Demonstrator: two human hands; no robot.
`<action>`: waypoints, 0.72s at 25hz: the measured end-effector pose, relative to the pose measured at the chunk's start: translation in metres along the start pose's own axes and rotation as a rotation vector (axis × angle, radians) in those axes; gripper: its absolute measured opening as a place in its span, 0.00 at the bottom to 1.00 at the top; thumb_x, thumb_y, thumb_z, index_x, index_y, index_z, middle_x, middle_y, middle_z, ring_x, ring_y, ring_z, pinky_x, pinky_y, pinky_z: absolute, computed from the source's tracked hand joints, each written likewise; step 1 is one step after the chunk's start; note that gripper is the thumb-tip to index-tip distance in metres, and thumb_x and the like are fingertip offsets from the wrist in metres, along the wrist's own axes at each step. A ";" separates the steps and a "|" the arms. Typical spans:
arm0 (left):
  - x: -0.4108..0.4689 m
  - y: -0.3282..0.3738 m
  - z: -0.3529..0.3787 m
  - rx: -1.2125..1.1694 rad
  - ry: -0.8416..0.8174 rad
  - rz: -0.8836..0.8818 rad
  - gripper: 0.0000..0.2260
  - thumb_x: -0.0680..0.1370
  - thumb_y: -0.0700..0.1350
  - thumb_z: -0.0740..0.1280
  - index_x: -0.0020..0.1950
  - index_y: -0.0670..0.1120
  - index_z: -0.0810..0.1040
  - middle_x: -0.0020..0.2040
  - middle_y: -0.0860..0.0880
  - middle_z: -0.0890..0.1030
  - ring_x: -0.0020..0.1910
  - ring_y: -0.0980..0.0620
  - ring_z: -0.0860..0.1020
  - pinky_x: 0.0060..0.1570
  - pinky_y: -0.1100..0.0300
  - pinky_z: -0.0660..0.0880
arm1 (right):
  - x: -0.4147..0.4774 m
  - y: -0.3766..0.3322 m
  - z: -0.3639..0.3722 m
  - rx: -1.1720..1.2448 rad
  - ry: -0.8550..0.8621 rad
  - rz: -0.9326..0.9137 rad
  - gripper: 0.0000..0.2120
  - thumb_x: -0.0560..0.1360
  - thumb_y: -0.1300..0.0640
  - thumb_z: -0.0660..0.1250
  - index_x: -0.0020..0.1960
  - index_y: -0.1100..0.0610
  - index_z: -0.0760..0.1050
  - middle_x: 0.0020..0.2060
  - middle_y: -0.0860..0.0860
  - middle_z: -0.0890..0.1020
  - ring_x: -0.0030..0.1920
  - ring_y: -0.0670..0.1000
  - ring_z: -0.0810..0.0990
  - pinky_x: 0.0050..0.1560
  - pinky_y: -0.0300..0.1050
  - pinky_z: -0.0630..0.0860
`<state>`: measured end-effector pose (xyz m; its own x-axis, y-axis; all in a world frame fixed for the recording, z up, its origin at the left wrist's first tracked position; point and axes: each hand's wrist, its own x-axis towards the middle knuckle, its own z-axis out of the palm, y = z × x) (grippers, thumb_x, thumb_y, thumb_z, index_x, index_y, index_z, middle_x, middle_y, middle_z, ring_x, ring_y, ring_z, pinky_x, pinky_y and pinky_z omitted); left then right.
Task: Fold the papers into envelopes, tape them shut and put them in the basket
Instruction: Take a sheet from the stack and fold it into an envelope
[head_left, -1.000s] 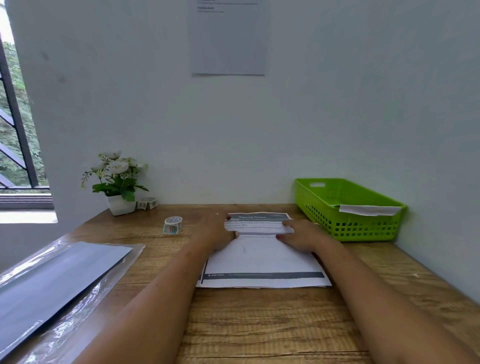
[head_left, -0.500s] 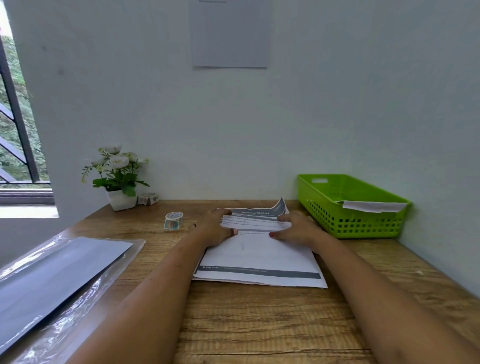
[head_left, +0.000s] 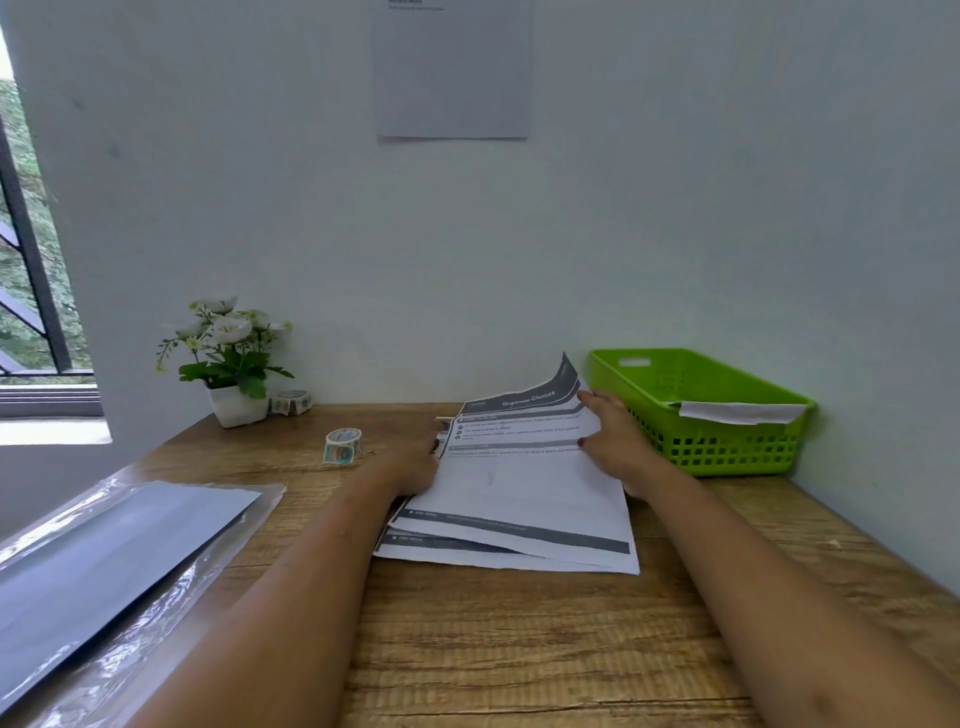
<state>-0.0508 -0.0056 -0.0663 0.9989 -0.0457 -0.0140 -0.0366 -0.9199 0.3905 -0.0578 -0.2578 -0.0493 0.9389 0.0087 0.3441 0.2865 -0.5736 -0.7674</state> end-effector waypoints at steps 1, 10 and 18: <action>0.000 -0.001 0.000 0.061 -0.024 -0.020 0.23 0.83 0.51 0.50 0.78 0.51 0.51 0.77 0.43 0.58 0.75 0.43 0.58 0.73 0.49 0.55 | 0.000 -0.002 -0.002 0.028 0.008 0.001 0.30 0.74 0.76 0.58 0.74 0.59 0.61 0.75 0.54 0.58 0.75 0.53 0.57 0.67 0.36 0.57; 0.003 -0.008 -0.005 0.310 0.099 -0.034 0.23 0.82 0.57 0.44 0.74 0.51 0.63 0.75 0.44 0.64 0.72 0.40 0.63 0.70 0.43 0.58 | -0.014 -0.005 -0.012 0.280 -0.275 0.204 0.32 0.75 0.75 0.60 0.74 0.55 0.61 0.69 0.55 0.67 0.63 0.56 0.71 0.61 0.48 0.71; 0.002 -0.003 -0.020 0.356 0.240 0.039 0.15 0.78 0.44 0.57 0.62 0.48 0.76 0.61 0.45 0.77 0.58 0.44 0.76 0.58 0.50 0.74 | -0.006 -0.007 0.007 0.236 -0.347 0.180 0.35 0.71 0.73 0.66 0.74 0.54 0.62 0.70 0.55 0.67 0.66 0.58 0.71 0.63 0.53 0.73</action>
<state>-0.0481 0.0052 -0.0490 0.9739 -0.0305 0.2251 -0.0413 -0.9982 0.0437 -0.0646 -0.2481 -0.0501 0.9746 0.2227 0.0235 0.1109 -0.3889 -0.9146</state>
